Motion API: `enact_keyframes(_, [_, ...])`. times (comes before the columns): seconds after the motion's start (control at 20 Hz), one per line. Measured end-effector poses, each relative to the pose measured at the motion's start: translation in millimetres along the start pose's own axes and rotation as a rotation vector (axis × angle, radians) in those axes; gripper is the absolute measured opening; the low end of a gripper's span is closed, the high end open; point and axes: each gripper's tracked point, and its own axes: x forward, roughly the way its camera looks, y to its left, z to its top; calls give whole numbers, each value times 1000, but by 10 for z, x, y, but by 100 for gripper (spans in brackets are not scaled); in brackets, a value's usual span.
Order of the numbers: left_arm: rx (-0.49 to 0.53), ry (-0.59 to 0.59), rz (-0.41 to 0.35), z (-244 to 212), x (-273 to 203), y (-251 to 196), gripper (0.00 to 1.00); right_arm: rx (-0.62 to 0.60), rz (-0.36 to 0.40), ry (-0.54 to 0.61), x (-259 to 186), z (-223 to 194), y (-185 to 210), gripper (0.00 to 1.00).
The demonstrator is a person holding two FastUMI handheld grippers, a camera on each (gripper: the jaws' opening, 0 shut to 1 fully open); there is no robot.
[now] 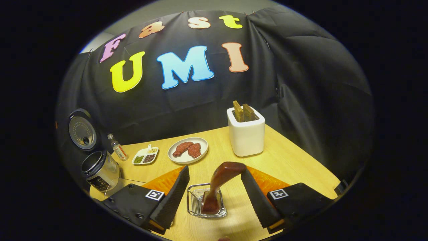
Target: Close the left gripper, press the button to open the rice cooker; take a wooden spoon from the chopstick holder with the right hand, scoop a spoonful of rice and pour it into the rice cooker, then put the wooden spoon back into the chopstick holder.
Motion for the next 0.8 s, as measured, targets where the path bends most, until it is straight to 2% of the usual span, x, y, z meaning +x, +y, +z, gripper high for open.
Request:
enact_keyframes(0.4, [-8, -4, -15, 221, 480, -31, 79, -86, -40, -203, -531, 856, -23, 98])
enact_keyframes(0.6, [18, -25, -4, 402, 878, 84, 79, -107, -52, -245, -653, 981, 75, 98])
enact_keyframes(0.8, [40, -23, 21, 382, 1271, 246, 79, -133, -68, -243, -666, 909, 183, 98])
